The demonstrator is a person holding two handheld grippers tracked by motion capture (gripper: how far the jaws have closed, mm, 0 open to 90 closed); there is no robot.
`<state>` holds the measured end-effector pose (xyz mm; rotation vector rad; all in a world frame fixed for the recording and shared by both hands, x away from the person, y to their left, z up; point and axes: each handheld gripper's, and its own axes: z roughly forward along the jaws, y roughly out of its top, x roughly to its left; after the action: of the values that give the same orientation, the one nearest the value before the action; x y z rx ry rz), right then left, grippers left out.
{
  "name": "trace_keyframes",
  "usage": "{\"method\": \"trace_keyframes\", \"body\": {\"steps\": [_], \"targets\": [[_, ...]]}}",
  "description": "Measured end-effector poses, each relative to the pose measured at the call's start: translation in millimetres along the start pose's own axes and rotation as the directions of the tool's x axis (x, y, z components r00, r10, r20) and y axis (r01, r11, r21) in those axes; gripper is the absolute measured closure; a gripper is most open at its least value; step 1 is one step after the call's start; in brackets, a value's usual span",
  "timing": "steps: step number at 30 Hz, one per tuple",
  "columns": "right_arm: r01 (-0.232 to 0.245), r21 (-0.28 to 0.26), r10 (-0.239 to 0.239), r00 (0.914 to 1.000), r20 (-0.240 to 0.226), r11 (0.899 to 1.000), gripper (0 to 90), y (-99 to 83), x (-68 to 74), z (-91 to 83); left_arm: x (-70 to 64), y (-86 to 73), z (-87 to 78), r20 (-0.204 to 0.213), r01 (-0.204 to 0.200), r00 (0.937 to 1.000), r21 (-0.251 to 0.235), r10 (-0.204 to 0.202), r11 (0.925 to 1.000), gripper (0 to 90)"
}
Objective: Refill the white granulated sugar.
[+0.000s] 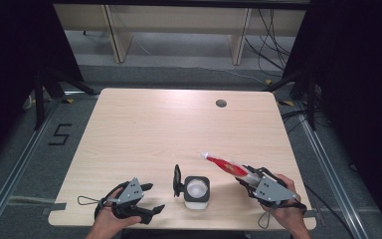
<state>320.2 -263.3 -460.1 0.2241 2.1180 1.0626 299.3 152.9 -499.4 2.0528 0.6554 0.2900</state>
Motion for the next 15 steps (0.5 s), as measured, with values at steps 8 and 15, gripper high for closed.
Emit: {"method": "trace_keyframes", "body": {"steps": [8,15], "targets": [[-0.100,-0.028,0.099,0.9949,-0.021,0.995,60.7,-9.6,-9.5,16.5,-0.9,-0.2,-0.1,0.005,0.009,0.9999,-0.005,-0.009,1.0000,20.0],[-0.165,-0.032,0.164,0.9859,-0.035,0.986,61.0,-14.8,-13.5,26.0,1.1,0.3,-0.3,0.005,-0.016,0.9999,-0.009,0.016,0.9998,20.0]]}}
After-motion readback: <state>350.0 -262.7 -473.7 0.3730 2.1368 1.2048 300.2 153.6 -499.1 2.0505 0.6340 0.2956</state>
